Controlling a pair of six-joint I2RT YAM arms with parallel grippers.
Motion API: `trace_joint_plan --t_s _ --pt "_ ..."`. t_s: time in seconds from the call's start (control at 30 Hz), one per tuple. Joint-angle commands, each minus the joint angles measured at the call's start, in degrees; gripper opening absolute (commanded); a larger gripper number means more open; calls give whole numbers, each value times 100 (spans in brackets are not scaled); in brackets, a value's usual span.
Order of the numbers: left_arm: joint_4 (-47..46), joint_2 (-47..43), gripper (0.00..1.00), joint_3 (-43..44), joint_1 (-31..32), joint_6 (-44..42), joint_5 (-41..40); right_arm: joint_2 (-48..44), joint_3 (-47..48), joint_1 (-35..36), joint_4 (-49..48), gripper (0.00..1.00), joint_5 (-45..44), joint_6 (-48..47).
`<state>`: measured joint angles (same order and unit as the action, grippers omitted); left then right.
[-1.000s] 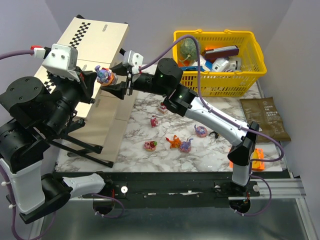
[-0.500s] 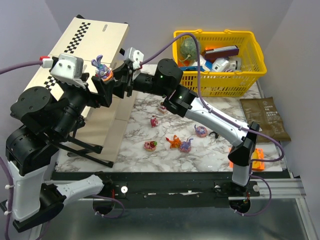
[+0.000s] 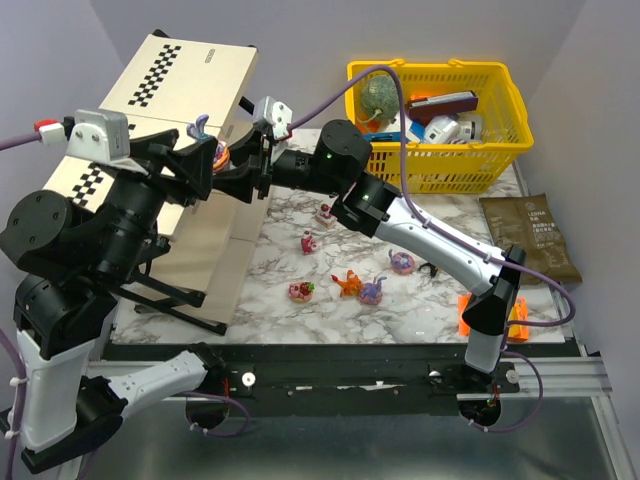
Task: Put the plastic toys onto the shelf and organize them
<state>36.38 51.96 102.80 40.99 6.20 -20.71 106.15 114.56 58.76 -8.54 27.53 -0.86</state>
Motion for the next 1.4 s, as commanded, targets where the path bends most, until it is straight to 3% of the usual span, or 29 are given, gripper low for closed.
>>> trace_joint_plan --t_s 0.0,0.2,0.37,0.5,0.57,0.7,0.97,1.07,1.23,1.3,1.37 --pt "35 507 66 485 14 198 129 -296 -57 21 -307 1 200 77" --pt "220 692 52 565 14 294 85 -349 -101 13 -377 1 183 234" --pt "343 631 52 522 14 347 67 -384 -101 21 -456 1 165 262" --pt "308 525 46 381 14 391 102 -411 -127 13 -509 1 174 332" --pt "352 499 46 372 14 400 146 -419 -153 12 -561 1 183 359" --pt "413 429 58 310 14 347 111 -428 -162 12 -562 1 244 438" --pt "282 376 53 161 5 294 225 -420 -127 21 -456 1 446 464" --pt "238 367 43 117 14 268 251 -402 -101 21 -368 1 543 482" --pt "177 376 12 64 14 233 190 -419 -145 12 -333 1 534 517" --pt "141 393 1 73 14 198 164 -420 -136 21 -289 6 438 500" --pt "133 472 0 117 14 93 24 -428 -127 12 -202 20 341 473"
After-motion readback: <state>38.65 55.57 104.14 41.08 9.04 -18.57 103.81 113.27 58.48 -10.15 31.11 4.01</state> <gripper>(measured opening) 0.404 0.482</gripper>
